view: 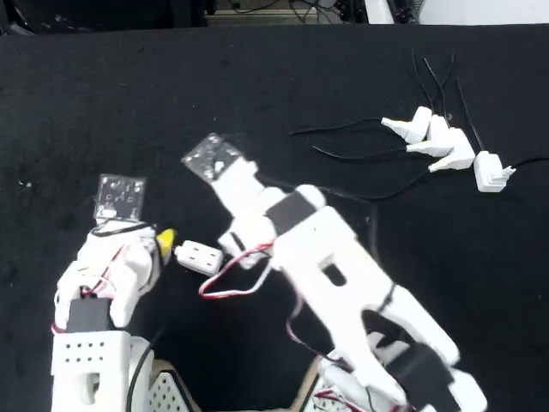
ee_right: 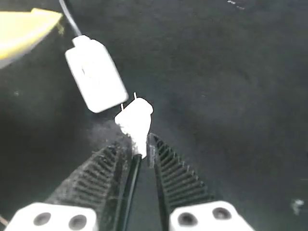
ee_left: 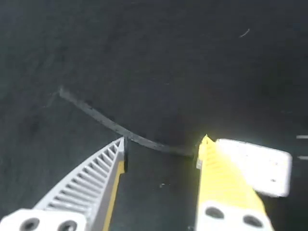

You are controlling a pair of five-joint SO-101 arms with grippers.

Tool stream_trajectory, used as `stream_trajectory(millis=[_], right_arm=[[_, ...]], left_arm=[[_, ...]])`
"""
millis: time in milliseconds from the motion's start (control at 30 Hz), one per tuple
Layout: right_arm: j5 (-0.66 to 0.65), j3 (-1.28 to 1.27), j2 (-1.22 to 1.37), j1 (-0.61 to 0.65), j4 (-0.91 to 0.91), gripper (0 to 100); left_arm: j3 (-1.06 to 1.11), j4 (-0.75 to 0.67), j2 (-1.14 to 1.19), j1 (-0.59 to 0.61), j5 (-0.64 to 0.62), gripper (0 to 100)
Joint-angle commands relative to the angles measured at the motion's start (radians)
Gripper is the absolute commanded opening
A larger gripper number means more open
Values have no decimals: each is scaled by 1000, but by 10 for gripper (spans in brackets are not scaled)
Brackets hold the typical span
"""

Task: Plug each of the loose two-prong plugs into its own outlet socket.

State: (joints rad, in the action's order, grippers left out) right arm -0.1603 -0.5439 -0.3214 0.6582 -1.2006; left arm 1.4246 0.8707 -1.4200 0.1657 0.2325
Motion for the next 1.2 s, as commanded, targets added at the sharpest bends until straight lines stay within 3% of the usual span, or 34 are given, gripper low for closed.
stream_trajectory(millis=[0, 433, 733, 1000, 1167], right_arm=[[69, 105, 53, 44, 17, 10], [140, 130, 99, 140, -12, 10], [140, 128, 90, 31, -89, 10], [-78, -12, 74, -104, -52, 14], [-301, -82, 74, -110, 21, 162]], left_arm=[[124, -135, -8, 99, 21, 249], [186, -164, -8, 73, 20, 249], [188, -167, -8, 74, 20, 249], [186, -169, -8, 73, 20, 249], [186, -164, -8, 73, 20, 249]])
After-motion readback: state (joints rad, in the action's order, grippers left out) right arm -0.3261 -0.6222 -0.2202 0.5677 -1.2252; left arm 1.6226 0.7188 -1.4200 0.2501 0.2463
